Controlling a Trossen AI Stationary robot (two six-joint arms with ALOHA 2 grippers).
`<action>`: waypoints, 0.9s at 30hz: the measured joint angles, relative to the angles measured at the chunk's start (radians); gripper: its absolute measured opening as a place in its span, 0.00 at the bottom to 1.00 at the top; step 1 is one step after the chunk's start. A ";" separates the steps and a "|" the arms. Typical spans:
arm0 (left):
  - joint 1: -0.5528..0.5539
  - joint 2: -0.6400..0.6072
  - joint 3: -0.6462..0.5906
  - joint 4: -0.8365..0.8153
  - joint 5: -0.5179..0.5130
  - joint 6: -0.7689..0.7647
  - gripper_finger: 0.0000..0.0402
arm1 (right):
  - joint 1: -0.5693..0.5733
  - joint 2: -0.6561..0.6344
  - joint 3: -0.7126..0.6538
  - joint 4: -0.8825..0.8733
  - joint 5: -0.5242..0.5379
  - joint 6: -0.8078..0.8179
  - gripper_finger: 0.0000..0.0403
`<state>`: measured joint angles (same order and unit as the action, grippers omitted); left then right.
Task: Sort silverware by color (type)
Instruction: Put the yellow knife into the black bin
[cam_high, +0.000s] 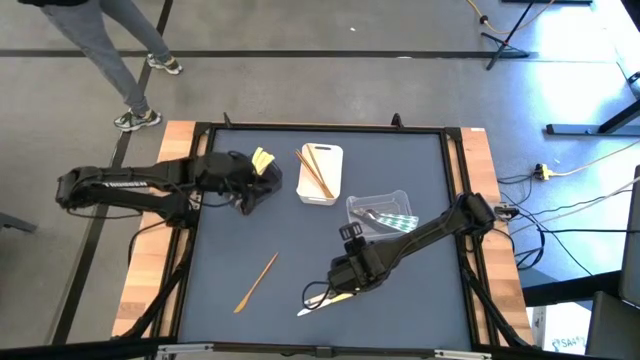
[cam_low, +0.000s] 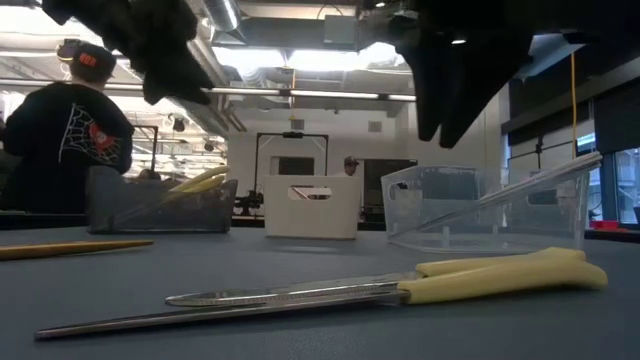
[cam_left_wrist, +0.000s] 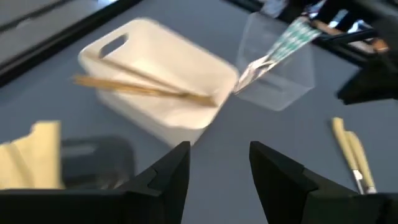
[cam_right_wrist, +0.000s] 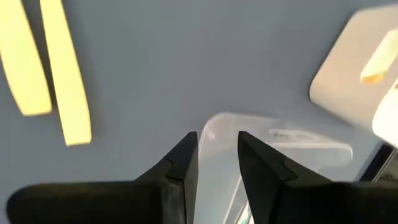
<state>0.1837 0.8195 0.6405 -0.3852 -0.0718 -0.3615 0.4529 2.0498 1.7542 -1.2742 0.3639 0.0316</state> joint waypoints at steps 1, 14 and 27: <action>-0.032 0.000 0.000 0.017 -0.023 -0.003 0.40 | 0.002 -0.003 0.000 -0.009 -0.003 0.011 0.25; -0.373 0.029 0.000 0.267 -0.319 -0.003 0.40 | 0.047 -0.181 -0.019 -0.041 -0.003 0.102 0.25; -0.535 0.237 0.001 0.561 -0.388 0.005 0.40 | 0.097 -0.372 -0.218 0.054 0.000 0.259 0.25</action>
<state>-0.3512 1.0564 0.6411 0.1757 -0.4603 -0.3565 0.5503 1.6773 1.5362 -1.2204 0.3640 0.2902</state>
